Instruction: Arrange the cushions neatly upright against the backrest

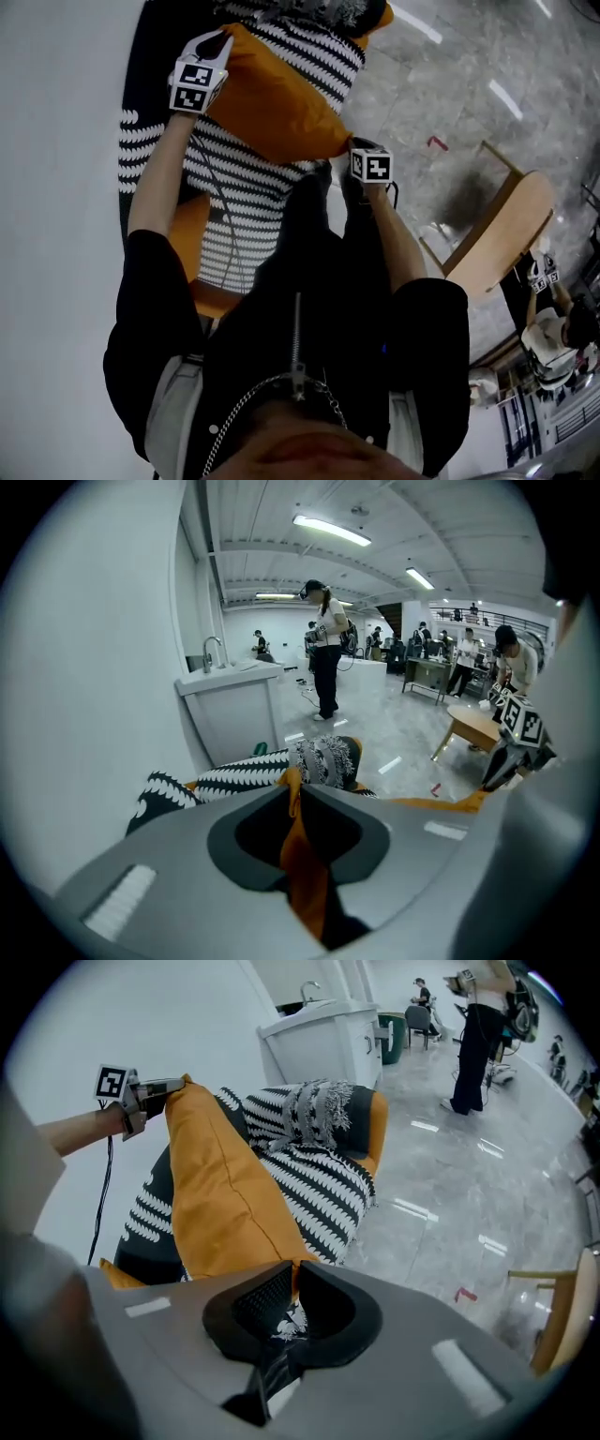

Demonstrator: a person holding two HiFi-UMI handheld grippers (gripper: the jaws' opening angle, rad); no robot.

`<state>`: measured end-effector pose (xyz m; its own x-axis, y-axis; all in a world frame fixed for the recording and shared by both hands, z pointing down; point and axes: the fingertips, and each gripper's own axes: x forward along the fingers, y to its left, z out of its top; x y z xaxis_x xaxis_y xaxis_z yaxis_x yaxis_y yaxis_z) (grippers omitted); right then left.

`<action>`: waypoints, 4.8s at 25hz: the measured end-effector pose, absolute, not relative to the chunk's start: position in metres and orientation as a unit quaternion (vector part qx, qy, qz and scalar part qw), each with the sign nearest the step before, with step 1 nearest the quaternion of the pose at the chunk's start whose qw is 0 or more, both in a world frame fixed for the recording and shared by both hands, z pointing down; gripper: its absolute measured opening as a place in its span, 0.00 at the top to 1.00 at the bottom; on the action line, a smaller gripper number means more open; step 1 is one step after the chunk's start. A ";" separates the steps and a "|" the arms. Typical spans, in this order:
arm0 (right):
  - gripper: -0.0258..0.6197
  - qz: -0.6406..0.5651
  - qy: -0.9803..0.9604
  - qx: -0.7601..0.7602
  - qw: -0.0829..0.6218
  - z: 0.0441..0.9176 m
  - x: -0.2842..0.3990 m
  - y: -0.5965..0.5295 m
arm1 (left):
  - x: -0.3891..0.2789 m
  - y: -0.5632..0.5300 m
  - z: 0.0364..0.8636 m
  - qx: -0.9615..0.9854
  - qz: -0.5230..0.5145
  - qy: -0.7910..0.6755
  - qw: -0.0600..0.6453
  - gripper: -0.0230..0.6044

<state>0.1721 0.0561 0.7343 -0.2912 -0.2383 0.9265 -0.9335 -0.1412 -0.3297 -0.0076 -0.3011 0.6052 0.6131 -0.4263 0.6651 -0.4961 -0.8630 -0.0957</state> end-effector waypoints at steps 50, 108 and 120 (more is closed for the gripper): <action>0.92 0.245 -0.843 0.203 0.435 0.667 -0.138 -0.419 | -0.397 -0.099 0.629 0.479 0.202 -0.779 0.352 0.89; 0.96 0.165 -0.909 0.151 0.351 0.556 -0.123 -0.153 | -0.253 0.091 0.553 0.490 0.147 -0.808 0.293 0.95; 0.96 0.120 -0.948 0.139 0.260 0.472 -0.101 0.076 | -0.203 0.240 0.493 0.493 0.117 -0.831 0.231 0.95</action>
